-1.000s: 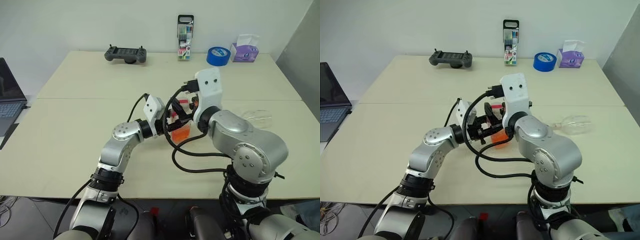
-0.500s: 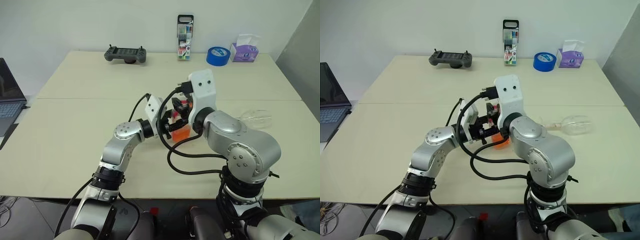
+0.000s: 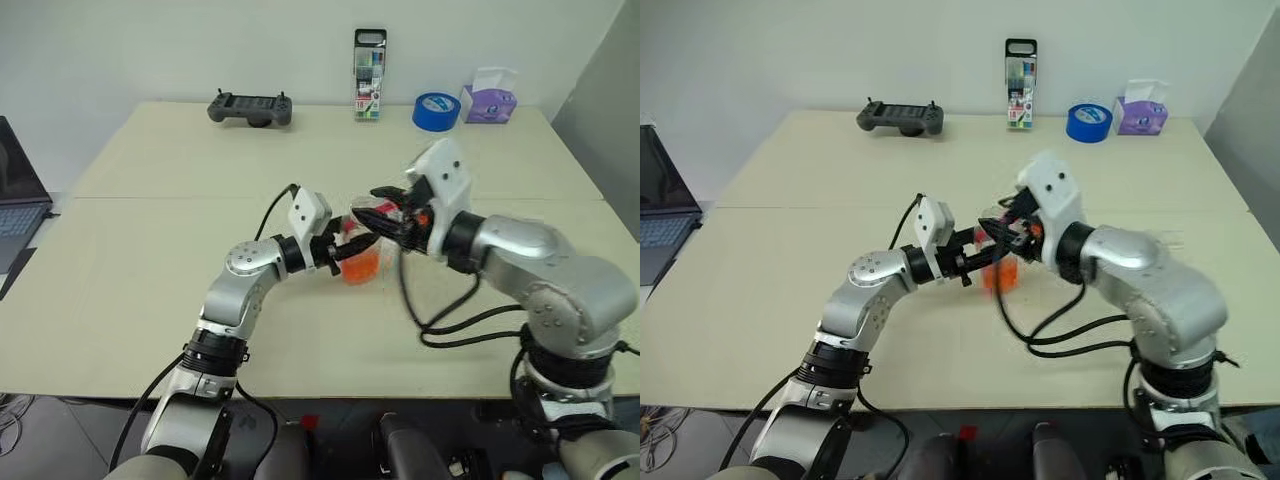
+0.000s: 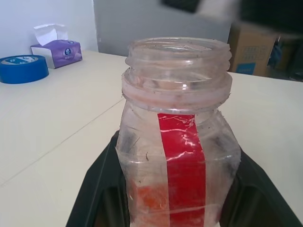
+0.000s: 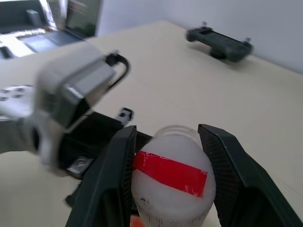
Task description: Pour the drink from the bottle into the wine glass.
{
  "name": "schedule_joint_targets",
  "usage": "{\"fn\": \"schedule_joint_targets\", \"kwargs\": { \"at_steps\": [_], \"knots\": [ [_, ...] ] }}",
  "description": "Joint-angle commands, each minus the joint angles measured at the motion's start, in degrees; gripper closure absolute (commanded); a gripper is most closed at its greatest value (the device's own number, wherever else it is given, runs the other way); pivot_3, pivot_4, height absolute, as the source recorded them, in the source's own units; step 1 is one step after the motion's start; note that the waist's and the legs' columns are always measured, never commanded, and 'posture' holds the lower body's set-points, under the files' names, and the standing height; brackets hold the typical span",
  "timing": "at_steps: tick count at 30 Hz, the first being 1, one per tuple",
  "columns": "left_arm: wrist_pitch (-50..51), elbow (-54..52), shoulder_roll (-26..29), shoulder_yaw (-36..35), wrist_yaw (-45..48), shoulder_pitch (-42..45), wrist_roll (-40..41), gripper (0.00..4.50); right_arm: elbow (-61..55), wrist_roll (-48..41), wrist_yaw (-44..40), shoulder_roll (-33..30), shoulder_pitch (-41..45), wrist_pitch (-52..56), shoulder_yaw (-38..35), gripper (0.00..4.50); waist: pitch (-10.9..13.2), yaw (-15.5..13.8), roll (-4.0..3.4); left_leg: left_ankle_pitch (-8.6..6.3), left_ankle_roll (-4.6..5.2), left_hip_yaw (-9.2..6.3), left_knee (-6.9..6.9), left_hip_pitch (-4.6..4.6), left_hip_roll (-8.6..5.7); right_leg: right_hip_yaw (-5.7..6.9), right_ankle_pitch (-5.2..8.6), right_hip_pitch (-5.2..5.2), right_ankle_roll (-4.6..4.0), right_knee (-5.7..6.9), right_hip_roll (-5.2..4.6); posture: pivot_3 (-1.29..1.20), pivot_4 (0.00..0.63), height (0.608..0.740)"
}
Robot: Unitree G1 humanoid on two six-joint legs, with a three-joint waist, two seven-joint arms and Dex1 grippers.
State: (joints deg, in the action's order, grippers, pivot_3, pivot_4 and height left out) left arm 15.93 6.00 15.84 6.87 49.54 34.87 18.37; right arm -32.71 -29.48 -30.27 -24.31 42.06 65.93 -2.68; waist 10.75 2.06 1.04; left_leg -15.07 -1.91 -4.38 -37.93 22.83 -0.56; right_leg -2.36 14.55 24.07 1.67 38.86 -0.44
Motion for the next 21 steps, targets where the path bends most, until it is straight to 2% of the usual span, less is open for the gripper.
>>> {"fn": "schedule_joint_targets", "kwargs": {
  "at_steps": [1, 4, 7, 9, 12, 16, 18, 21],
  "knots": [
    [-1.28, -1.38, 0.37, -0.85, 0.59, 1.48, 0.49, 2.76, 3.85, -3.16, -6.62, -2.98, 3.26, -6.44, -2.76, 2.72, 0.00, 0.01, 0.00, 0.00, 0.00, 0.01, 0.00, -0.01, 0.04, 0.03, 0.00, 0.00, 0.00, 0.02, 0.04, 0.00, 0.150, 0.740],
    [-1.78, -1.48, 0.51, -0.86, 0.13, 1.32, -0.09, 2.76, 7.35, -4.30, -5.47, -2.62, 5.91, -8.43, -5.44, 2.73, 0.00, 0.02, 0.00, 0.00, 0.00, 0.02, 0.01, -0.04, 0.16, 0.06, 0.00, 0.01, -0.01, 0.08, 0.19, 0.00, 0.150, 0.740],
    [-3.07, -0.91, 0.69, -1.84, -1.29, 1.56, -0.95, 2.76, 6.11, -3.50, 1.74, -1.11, 3.81, -8.10, -10.72, 2.74, 0.00, -0.25, 0.00, 0.00, 0.00, -0.01, 0.02, 0.00, 0.18, 0.08, -0.01, 0.02, -0.02, 0.08, 0.19, 0.00, 0.150, 0.740],
    [-4.36, 0.18, 0.88, -2.67, -2.47, 2.04, -1.54, 2.76, 3.74, -1.94, 7.77, 0.30, -0.43, -7.11, -14.26, 2.74, -0.01, -0.43, 0.01, 0.01, -0.01, -0.08, 0.01, 0.05, 0.14, 0.05, -0.01, 0.01, -0.02, 0.06, 0.09, 0.00, 0.150, 0.740],
    [-4.98, 1.50, 1.45, -4.57, -3.50, 2.86, -0.94, 2.76, -5.62, 4.58, 20.61, 8.70, -18.00, -10.91, -20.50, 2.74, -0.10, -1.14, 0.15, 0.00, -0.03, -0.16, 0.00, 0.10, 0.07, 0.04, 0.00, -0.06, 0.00, -0.03, -0.07, 0.00, 0.150, 0.740],
    [-5.07, 1.82, 1.33, -5.00, -3.12, 3.14, -0.56, 2.76, -6.35, 14.39, 29.72, 13.60, -33.06, -17.75, -19.47, 2.76, -0.02, -1.48, -0.05, 0.02, -0.06, 0.01, 0.06, 0.17, -0.05, -0.11, 0.02, 0.21, 0.02, 0.09, -0.25, 0.00, 0.150, 0.740],
    [-5.23, 2.37, 1.19, -5.09, -2.98, 3.50, -0.68, 2.76, -2.59, 17.04, 31.10, 14.62, -36.10, -22.09, -18.21, 2.76, -0.02, -1.23, -0.05, 0.02, -0.06, 0.07, -0.02, 0.08, -0.10, -0.14, 0.02, 0.10, 0.03, 0.07, -0.26, 0.00, 0.150, 0.740],
    [-5.37, 3.59, 1.15, -5.41, -3.05, 4.63, -0.97, 2.76, 6.64, 18.76, 31.90, 15.61, -36.07, -30.20, -18.54, 2.76, -0.02, -0.35, -0.05, 0.06, 0.00, 0.21, -0.03, -0.11, -0.13, -0.24, 0.15, -0.05, 0.25, 0.00, -0.17, 0.00, 0.150, 0.740]
  ]
}}
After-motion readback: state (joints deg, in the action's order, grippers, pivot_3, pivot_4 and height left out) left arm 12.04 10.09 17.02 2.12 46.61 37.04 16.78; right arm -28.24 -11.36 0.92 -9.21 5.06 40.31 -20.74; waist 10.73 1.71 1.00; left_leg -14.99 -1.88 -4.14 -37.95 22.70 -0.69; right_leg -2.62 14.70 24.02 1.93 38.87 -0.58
